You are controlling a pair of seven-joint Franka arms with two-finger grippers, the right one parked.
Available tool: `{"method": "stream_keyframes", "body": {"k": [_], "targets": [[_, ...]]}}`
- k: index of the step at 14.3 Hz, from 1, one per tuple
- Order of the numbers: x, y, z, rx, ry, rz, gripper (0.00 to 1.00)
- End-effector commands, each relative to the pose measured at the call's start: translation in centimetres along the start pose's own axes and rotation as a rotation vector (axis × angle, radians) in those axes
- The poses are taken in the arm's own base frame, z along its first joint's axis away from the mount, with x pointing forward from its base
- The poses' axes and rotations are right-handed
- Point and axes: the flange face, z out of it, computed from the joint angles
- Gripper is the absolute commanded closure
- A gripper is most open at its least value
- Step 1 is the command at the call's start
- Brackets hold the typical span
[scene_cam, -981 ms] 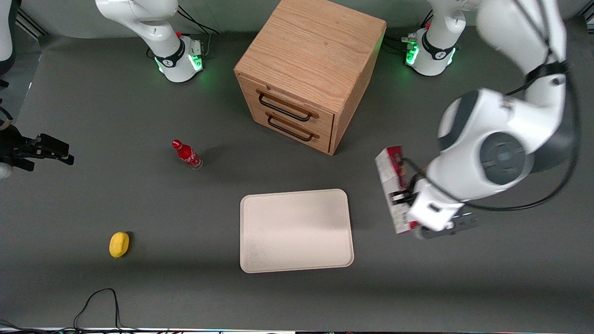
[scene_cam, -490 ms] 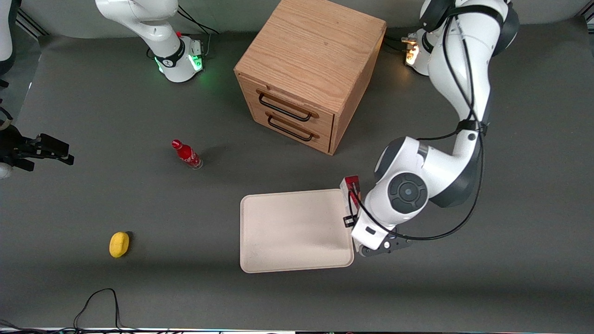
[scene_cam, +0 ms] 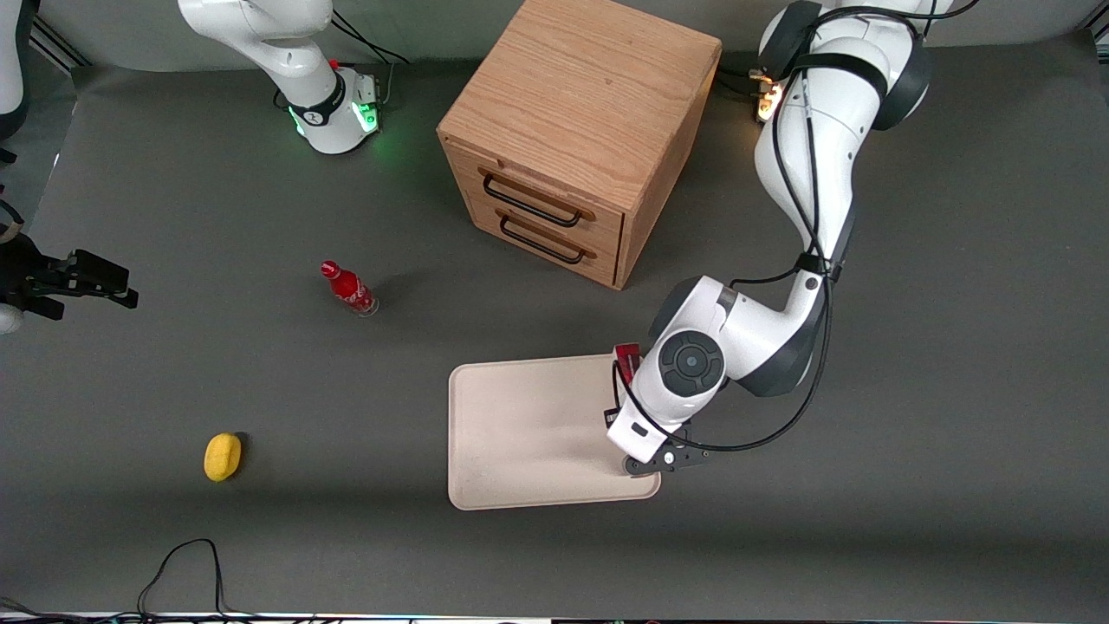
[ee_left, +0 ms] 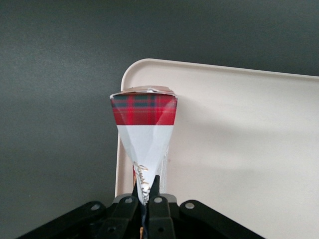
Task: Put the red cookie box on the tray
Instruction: 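Lower the box onto the tray and open the left gripper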
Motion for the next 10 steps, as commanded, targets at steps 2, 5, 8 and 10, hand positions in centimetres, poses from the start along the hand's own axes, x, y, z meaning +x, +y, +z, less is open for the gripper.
{"method": "stream_keyframes", "body": {"k": [2, 5, 8, 10], "targets": [[0.2, 0.6, -0.3, 0.015, 0.032, -0.003, 1.00], [0.3, 0.6, 0.1, 0.010, 0.043, 0.001, 1.00], [0.4, 0.6, 0.6, 0.008, 0.047, 0.001, 1.00], [0.5, 0.5, 0.6, 0.009, 0.052, 0.005, 0.01]]}}
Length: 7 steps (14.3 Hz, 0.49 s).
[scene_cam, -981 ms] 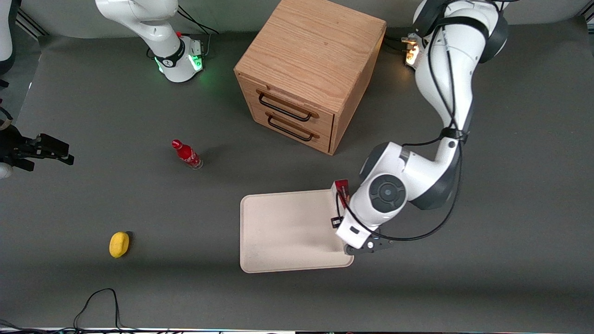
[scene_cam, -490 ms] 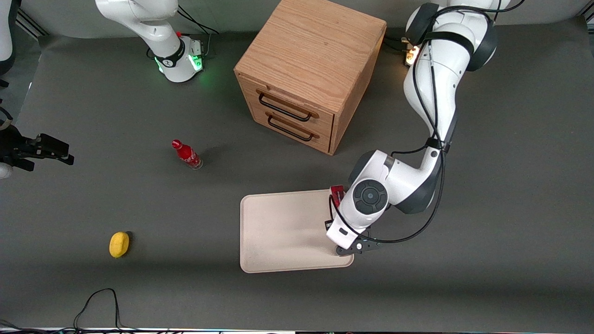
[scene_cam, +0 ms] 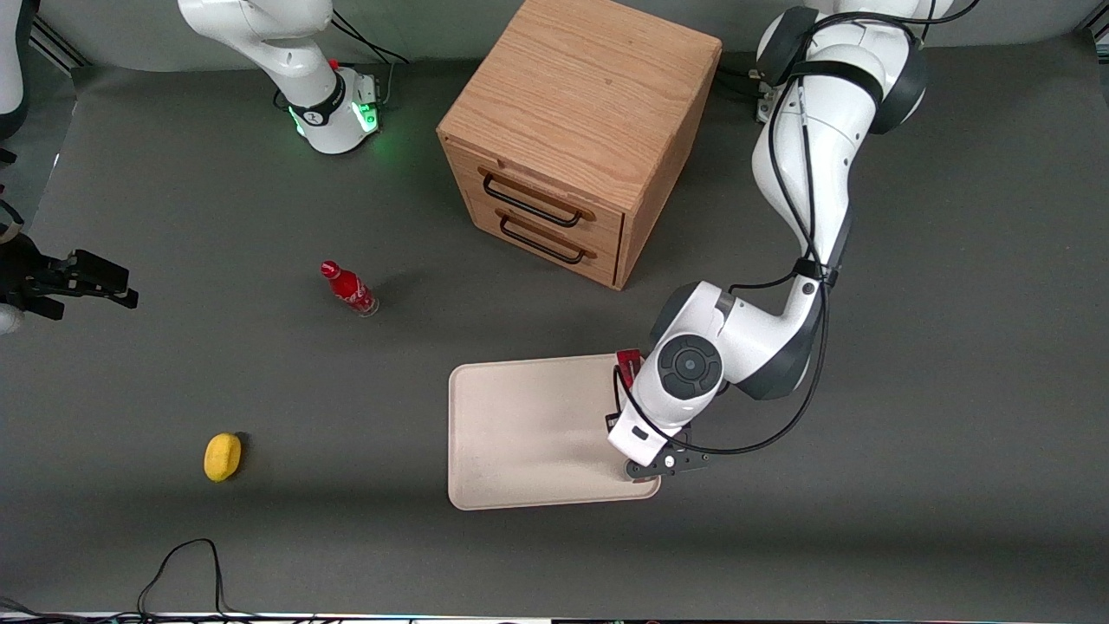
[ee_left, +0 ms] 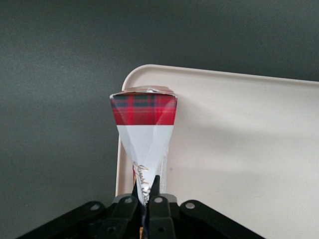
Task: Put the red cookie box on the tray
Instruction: 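Lower the box onto the tray and open the left gripper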
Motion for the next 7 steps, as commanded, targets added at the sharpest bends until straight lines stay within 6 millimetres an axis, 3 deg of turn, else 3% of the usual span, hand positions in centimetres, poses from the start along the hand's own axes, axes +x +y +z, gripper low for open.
{"method": "stream_keyframes", "body": {"k": [1, 5, 7], "targets": [[0.3, 0.5, -0.2, 0.019, 0.047, 0.011, 0.00], [0.3, 0.2, -0.2, 0.036, 0.041, 0.015, 0.00], [0.4, -0.2, -1.7, 0.051, 0.033, 0.019, 0.00]]}}
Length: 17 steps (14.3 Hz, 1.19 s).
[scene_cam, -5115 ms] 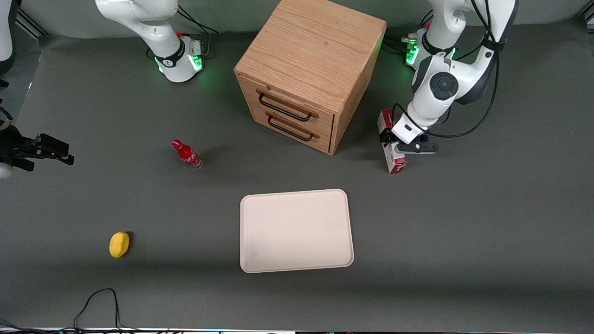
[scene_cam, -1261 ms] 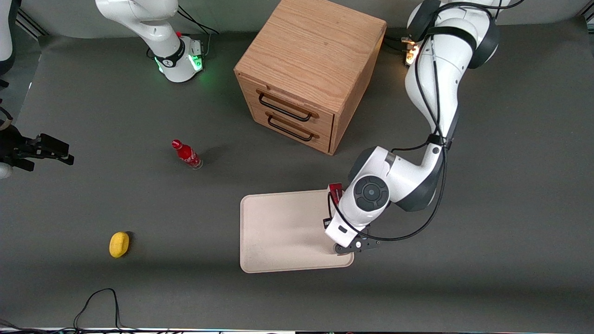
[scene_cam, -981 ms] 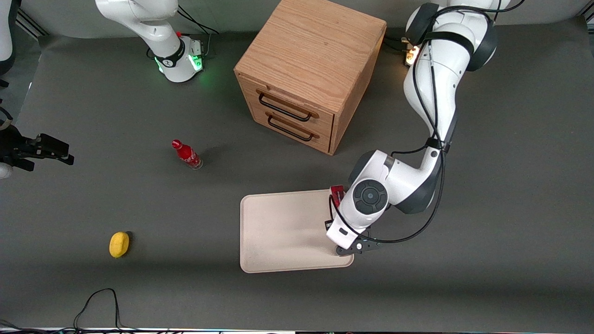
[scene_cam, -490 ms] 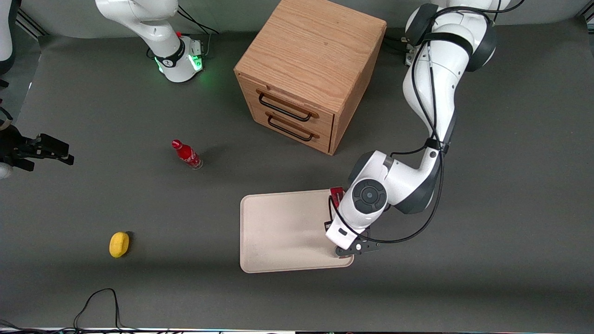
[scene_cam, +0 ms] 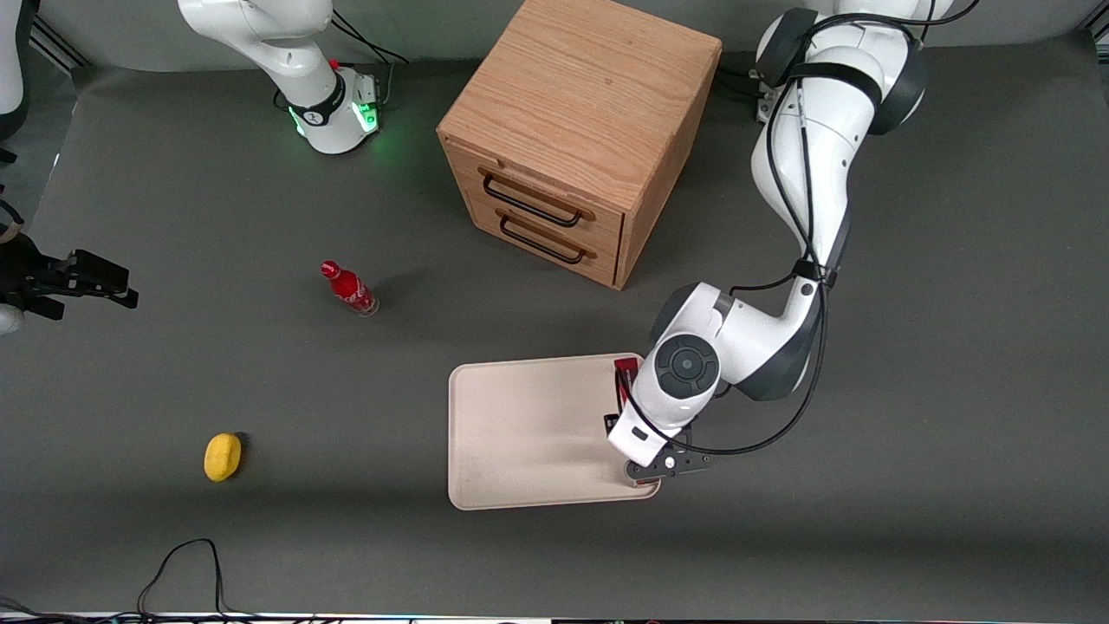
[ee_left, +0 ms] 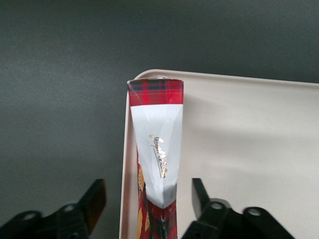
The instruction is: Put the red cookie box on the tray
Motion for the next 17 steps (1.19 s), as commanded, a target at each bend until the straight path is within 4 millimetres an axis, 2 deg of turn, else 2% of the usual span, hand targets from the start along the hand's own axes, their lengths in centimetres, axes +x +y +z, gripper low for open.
{"method": "stream_keyframes", "body": {"k": [1, 3, 5, 7, 14, 17], "targets": [[0.5, -0.8, -2.7, 0.046, -0.001, 0.025, 0.00], [0.4, -1.7, -5.9, 0.069, -0.021, 0.048, 0.00], [0.4, -4.6, -8.7, 0.085, -0.048, 0.064, 0.00], [-0.9, -7.7, -11.3, 0.090, -0.056, 0.105, 0.00], [-9.1, -21.2, -20.5, 0.165, -0.082, 0.140, 0.00], [-9.8, -28.8, -24.9, 0.189, -0.118, 0.118, 0.00]]}}
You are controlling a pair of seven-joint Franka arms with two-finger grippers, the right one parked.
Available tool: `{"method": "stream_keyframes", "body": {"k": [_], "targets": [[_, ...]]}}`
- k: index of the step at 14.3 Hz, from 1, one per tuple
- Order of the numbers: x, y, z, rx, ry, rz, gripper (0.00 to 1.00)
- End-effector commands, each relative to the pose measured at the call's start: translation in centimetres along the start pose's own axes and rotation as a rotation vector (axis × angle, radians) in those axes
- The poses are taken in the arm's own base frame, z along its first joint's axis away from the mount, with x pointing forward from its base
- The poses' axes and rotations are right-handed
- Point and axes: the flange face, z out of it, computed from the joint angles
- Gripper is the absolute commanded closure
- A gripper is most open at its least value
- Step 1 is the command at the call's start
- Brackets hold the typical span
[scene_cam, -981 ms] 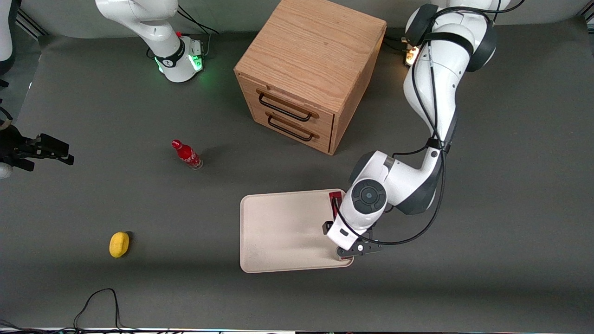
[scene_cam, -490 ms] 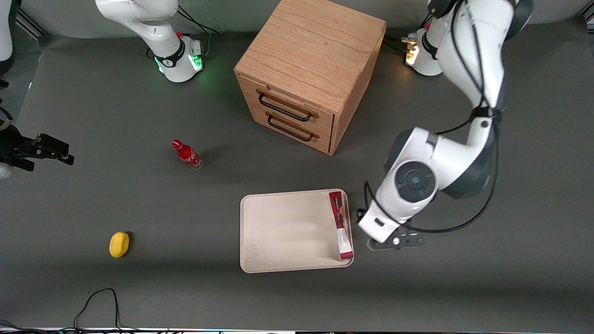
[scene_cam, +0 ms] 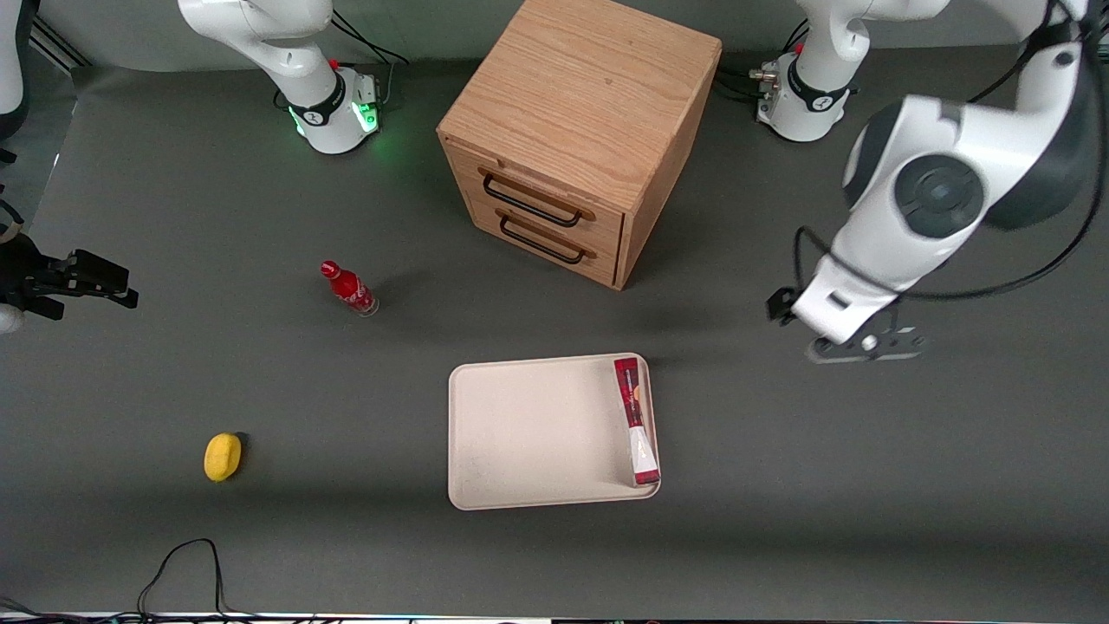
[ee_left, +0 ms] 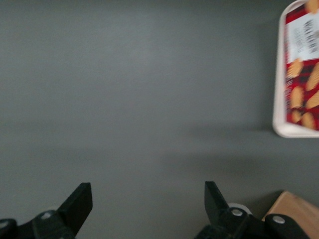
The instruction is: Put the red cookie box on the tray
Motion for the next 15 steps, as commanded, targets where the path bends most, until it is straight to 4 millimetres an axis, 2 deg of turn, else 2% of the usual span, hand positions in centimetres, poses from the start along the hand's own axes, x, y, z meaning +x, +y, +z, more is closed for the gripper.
{"method": "stream_keyframes", "body": {"k": [1, 4, 5, 6, 7, 10, 15], "targets": [[-3.5, -6.9, -2.7, 0.014, -0.028, 0.028, 0.00], [-5.3, -12.4, -5.5, -0.043, -0.049, 0.022, 0.00], [-5.6, -15.0, -6.0, -0.083, -0.055, -0.018, 0.00], [-5.6, -16.7, -5.9, -0.109, -0.065, -0.051, 0.00], [-5.6, -18.1, -6.6, -0.113, -0.059, -0.062, 0.00], [-5.4, -20.4, -8.5, -0.097, -0.055, -0.079, 0.00], [-4.9, -19.5, -8.9, -0.079, -0.045, -0.060, 0.00]]}}
